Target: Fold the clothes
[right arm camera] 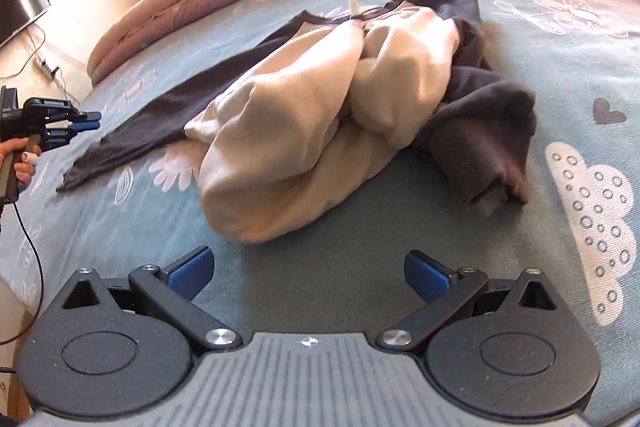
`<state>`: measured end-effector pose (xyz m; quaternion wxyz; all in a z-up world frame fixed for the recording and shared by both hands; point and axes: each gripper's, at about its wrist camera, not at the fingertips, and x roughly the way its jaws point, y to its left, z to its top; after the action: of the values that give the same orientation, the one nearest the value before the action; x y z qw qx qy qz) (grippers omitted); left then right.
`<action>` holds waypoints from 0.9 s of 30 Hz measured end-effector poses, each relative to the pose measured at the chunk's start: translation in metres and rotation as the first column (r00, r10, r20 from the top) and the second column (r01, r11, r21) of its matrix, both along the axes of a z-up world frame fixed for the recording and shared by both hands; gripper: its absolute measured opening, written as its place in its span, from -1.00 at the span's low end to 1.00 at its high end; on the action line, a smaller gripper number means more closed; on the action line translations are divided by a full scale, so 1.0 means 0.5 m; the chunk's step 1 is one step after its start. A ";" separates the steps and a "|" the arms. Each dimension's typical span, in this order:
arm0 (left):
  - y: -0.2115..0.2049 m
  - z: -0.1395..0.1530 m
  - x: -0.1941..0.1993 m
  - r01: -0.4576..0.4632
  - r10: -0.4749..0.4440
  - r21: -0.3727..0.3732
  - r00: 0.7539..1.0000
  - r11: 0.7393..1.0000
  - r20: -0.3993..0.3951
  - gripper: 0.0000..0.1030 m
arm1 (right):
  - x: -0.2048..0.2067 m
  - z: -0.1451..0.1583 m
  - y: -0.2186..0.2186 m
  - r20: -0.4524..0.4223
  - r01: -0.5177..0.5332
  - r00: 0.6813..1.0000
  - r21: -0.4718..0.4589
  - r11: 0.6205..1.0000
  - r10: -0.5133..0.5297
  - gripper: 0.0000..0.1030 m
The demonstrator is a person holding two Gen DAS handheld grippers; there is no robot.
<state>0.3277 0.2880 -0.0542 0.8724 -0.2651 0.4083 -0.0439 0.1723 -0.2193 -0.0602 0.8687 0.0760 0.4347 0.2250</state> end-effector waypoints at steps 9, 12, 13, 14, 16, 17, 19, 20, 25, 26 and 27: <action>-0.261 -0.015 0.254 0.266 -0.267 0.068 0.964 0.962 0.001 -0.51 | 0.053 -0.031 -0.120 -0.024 0.093 0.996 0.113 0.989 -0.091 1.00; -0.301 -0.035 0.313 0.327 -0.327 0.104 0.945 0.939 -0.014 -0.30 | 0.058 -0.051 -0.146 -0.013 0.094 0.996 0.184 0.978 -0.093 1.00; -0.304 -0.045 0.325 0.336 -0.335 0.104 0.942 0.936 -0.022 -0.30 | 0.060 -0.055 -0.151 -0.014 0.096 0.995 0.208 0.973 -0.095 1.00; -0.306 -0.055 0.337 0.345 -0.344 0.103 0.939 0.933 -0.031 -0.30 | 0.063 -0.058 -0.156 -0.013 0.098 0.995 0.229 0.969 -0.098 1.00; -0.311 -0.074 0.358 0.363 -0.361 0.100 0.932 0.926 -0.044 -0.30 | 0.068 -0.063 -0.165 -0.010 0.100 0.995 0.261 0.960 -0.101 1.00; -0.312 -0.080 0.359 0.377 -0.374 0.089 0.926 0.922 -0.043 -0.30 | 0.070 -0.065 -0.166 -0.005 0.097 0.995 0.267 0.959 -0.099 1.00; -0.321 -0.091 0.358 0.414 -0.412 0.091 0.910 0.906 -0.046 -0.30 | 0.075 -0.066 -0.162 0.007 0.084 0.996 0.262 0.961 -0.089 1.00; -0.325 -0.092 0.354 0.429 -0.427 0.105 0.903 0.897 -0.042 -0.31 | 0.077 -0.066 -0.159 0.012 0.080 0.996 0.257 0.963 -0.086 1.00; -0.328 -0.089 0.361 0.494 -0.491 0.076 0.869 0.866 -0.057 -0.36 | 0.090 -0.071 -0.156 0.038 0.072 0.996 0.263 0.962 -0.085 1.00; -0.330 -0.088 0.365 0.506 -0.503 0.077 0.862 0.859 -0.062 -0.36 | 0.091 -0.073 -0.158 0.042 0.074 0.995 0.274 0.959 -0.089 1.00; -0.332 -0.087 0.368 0.518 -0.514 0.078 0.855 0.852 -0.067 -0.36 | 0.092 -0.076 -0.161 0.044 0.077 0.995 0.286 0.955 -0.093 1.00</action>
<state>0.5117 0.1223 -0.0976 0.8308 -0.1059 0.4851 -0.2515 0.2183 -0.2998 -0.0981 0.8697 0.2121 0.3692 0.2496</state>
